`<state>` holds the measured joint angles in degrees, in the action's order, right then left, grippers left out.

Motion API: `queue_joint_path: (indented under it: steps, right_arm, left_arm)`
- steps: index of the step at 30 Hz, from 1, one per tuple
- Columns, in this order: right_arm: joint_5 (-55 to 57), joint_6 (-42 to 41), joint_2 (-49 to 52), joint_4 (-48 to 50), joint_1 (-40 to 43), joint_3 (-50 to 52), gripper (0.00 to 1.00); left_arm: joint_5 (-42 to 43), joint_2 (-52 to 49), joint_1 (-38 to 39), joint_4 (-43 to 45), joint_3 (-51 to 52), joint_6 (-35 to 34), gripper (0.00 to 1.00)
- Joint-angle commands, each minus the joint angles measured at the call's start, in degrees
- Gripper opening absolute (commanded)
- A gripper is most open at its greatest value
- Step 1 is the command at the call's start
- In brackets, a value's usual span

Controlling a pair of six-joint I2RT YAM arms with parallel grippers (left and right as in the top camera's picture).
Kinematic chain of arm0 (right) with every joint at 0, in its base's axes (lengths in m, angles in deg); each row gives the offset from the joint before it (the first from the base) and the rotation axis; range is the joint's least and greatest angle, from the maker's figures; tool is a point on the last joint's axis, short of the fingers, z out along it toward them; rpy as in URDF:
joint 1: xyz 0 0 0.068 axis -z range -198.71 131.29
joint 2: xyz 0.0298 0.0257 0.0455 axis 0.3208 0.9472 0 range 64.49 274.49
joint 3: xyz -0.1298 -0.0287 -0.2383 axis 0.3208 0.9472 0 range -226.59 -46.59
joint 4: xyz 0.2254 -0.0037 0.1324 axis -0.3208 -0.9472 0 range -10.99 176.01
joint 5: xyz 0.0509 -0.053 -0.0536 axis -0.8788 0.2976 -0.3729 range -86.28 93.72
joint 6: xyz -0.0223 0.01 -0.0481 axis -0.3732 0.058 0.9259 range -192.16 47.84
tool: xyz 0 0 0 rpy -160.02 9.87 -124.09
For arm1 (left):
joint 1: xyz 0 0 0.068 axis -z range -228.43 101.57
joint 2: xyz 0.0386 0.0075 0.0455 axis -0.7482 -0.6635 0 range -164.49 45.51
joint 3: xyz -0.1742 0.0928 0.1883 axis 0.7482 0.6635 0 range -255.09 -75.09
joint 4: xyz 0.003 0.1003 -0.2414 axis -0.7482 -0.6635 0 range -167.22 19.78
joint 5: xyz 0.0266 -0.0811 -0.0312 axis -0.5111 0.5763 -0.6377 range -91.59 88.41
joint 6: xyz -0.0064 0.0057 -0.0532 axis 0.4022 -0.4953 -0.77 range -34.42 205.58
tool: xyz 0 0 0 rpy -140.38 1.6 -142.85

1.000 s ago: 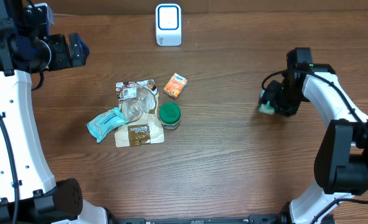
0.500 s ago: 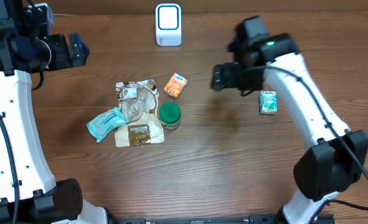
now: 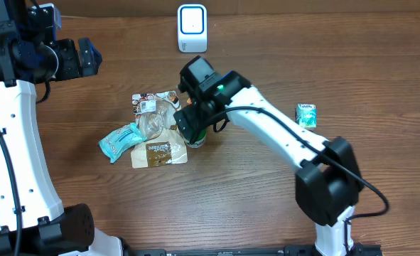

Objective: Scan the item barcode
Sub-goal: 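Move the right gripper to the green-lidded jar and grasp it, then lift the jar and carry it toward the scanner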

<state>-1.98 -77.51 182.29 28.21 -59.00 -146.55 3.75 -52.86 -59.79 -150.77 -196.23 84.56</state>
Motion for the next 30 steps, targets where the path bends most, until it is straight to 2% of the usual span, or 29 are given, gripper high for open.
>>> queue_joint_path:
  steps: [1,10,12,17,19,22,27,30]
  right_arm:
    - [0.7,0.96,2.62,0.83,-0.81,-0.48,1.0]
    - [0.74,0.96,5.55,1.42,-0.9,-0.33,0.96]
    - [0.72,0.96,5.79,1.6,-0.9,-0.07,0.92]
    - [0.68,0.92,5.77,1.81,-0.79,-0.13,0.72]
    - [0.48,0.92,5.77,1.55,-0.79,-0.26,0.7]
    - [0.39,0.9,5.75,0.48,-0.79,-1.09,0.59]
    - [-4.66,0.92,4.87,-1.81,-0.42,-4.33,0.54]
    - [-12.22,1.01,2.91,-5.31,2.1,-9.55,0.53]
  left_arm:
    - [0.44,0.22,0.13,0.2,-0.83,1.27,1.0]
    - [0.44,0.22,0.13,0.22,-0.83,1.27,1.0]
    - [0.44,0.22,0.13,0.22,-0.83,1.27,1.0]
    - [0.44,0.22,0.13,0.22,-0.83,1.27,1.0]
    - [0.44,0.22,0.13,0.22,-0.85,1.27,1.0]
    - [0.44,0.22,0.13,0.22,-0.83,1.27,1.0]
    - [0.44,0.22,0.13,0.2,-0.83,1.27,1.0]
    - [0.44,0.22,0.13,0.22,-0.83,1.27,1.0]
